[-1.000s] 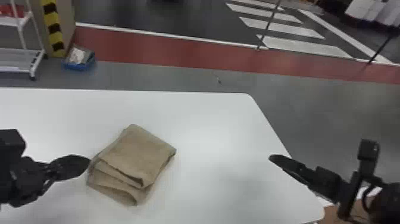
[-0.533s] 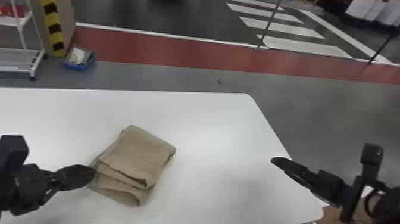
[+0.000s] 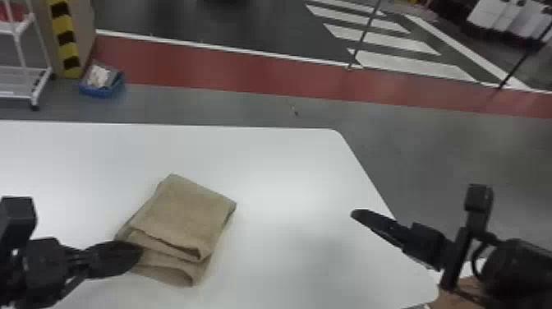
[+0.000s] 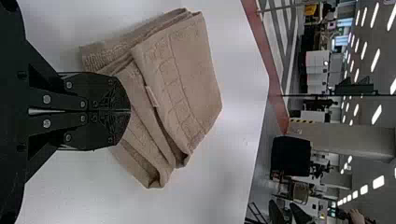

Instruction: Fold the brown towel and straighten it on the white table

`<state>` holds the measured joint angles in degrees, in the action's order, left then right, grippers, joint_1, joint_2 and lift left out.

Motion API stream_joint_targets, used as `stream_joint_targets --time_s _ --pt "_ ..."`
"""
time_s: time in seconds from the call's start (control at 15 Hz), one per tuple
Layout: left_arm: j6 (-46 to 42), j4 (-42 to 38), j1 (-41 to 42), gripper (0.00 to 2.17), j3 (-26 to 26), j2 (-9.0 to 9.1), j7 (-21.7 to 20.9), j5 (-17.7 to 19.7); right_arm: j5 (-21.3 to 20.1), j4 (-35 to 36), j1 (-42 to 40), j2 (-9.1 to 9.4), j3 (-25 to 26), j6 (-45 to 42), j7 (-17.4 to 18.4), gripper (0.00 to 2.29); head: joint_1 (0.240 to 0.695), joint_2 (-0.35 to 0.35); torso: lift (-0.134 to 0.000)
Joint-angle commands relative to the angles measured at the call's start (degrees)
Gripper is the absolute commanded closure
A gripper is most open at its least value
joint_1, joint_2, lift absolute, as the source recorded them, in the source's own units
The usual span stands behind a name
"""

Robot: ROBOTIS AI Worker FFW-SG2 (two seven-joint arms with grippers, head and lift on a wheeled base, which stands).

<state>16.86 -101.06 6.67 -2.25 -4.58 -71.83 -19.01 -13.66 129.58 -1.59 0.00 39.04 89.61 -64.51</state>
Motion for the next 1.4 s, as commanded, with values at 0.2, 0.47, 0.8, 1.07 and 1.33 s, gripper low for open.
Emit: stream_joint_targets --time_s 0.2,0.47,0.8,1.07,1.33 --pt "0.1 -1.0 -0.7 2.15 -0.6 0.00 3.8 -1.3 -16.7 -2.9 6.6 -0.97 -21.0 0.5 0.9 0.08 0.695 -0.308 -0.124" --pt "1.2 -1.3 -1.0 2.14 -2.1 0.00 6.1 -3.8 -32.7 -7.4 10.2 -2.72 -37.4 0.5 -0.4 0.08 0.695 -0.179 -0.124" --pt "1.4 1.0 -3.2 2.14 -2.6 0.00 8.9 -5.5 -47.0 -16.4 16.3 -3.78 -49.0 0.5 -8.3 0.55 0.695 -0.111 -0.124" --pt "1.9 1.2 -3.7 2.14 -2.3 0.00 9.8 -6.7 -51.8 -22.4 19.2 -3.43 -53.2 0.5 -12.0 2.26 0.695 -0.070 -0.124" --pt "2.4 1.9 -3.9 2.14 -2.3 0.00 10.1 -7.4 -54.5 -26.8 21.0 -3.43 -56.0 0.5 -13.8 2.26 0.695 -0.048 -0.124"
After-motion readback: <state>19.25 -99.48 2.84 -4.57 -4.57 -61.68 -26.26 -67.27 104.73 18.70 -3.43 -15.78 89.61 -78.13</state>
